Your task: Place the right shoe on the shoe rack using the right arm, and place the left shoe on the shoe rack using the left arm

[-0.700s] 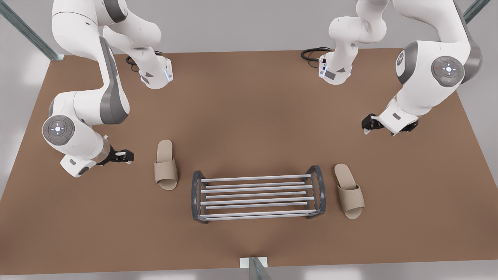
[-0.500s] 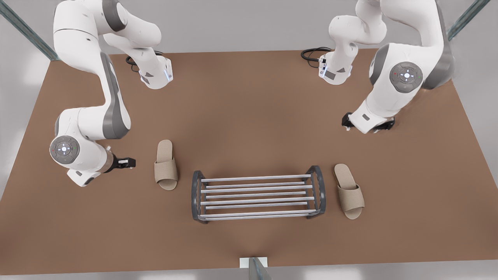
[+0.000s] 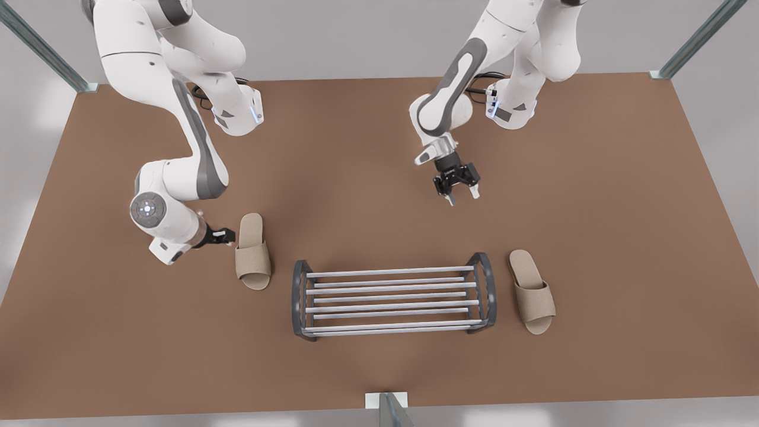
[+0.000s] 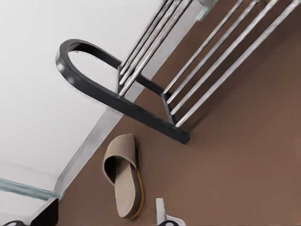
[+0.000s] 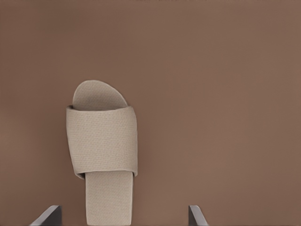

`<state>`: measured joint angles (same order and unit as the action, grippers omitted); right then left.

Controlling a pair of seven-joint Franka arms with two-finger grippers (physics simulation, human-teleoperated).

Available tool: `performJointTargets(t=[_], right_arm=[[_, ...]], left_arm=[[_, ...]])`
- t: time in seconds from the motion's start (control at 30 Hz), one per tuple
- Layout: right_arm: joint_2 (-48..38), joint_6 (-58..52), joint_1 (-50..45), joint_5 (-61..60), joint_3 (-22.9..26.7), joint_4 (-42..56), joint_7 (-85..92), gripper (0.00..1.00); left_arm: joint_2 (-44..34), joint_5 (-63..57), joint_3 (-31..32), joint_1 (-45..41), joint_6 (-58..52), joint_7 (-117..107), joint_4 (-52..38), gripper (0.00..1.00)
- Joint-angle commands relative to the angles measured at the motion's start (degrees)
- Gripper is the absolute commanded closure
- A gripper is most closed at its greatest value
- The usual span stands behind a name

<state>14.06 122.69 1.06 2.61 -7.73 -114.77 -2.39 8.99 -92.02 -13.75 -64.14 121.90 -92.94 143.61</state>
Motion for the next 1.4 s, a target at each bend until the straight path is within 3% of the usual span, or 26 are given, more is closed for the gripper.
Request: performJointTargets(t=[0.0,0.1,0.23,0.37,0.43,0.63,0.87,1.03,1.17,1.23,1.37], right_arm=[[0.4,16.4,0.8,-0.1,0.0,-3.9,1.1,0.00],[-0.3,20.3,2.5,-0.1,-0.1,-9.2,2.1,0.00],[0.1,21.8,3.2,-0.1,-0.1,-9.7,3.7,0.00],[-0.2,22.2,3.9,-0.1,-0.2,-11.4,4.5,0.00],[-0.3,22.2,4.0,-0.1,-0.4,-12.1,4.4,0.00],[-0.6,22.1,4.0,-0.1,-2.5,-14.3,4.3,0.00],[-0.9,22.1,4.0,-0.1,-2.5,-15.6,4.3,0.00],[-0.5,23.2,4.0,-0.1,-2.5,-15.2,4.6,0.00],[0.6,24.4,5.2,-0.1,-2.5,-15.5,5.7,0.00],[0.8,24.4,5.3,-0.1,-2.4,-15.7,5.7,0.00],[1.1,24.4,5.9,-0.1,-2.5,-16.5,6.3,0.00]], left_arm=[[-0.3,-20.3,-1.8,-0.4,20.8,-119.7,3.1,0.00],[-0.6,-20.4,-1.9,-2.7,20.4,-121.7,6.4,0.00],[-4.1,-26.0,-7.2,-2.7,20.3,-122.4,13.2,0.00],[-4.3,-40.1,-24.6,-2.7,21.4,-122.8,15.7,0.00],[-4.2,-47.9,-29.8,-2.6,24.3,-124.8,15.7,0.00],[5.7,-50.3,-30.0,-2.4,24.4,-125.0,10.6,0.00],[16.2,-54.5,-29.7,4.6,26.0,-125.8,-0.1,0.00],[19.2,-52.8,-28.1,4.7,27.5,-129.0,-5.3,0.00],[22.0,-51.9,-26.8,8.8,27.9,-128.7,-8.8,0.00],[22.3,-51.8,-22.8,13.6,27.9,-128.5,-11.0,0.00],[22.6,-50.6,-21.6,14.4,28.4,-128.7,-13.4,0.00]])
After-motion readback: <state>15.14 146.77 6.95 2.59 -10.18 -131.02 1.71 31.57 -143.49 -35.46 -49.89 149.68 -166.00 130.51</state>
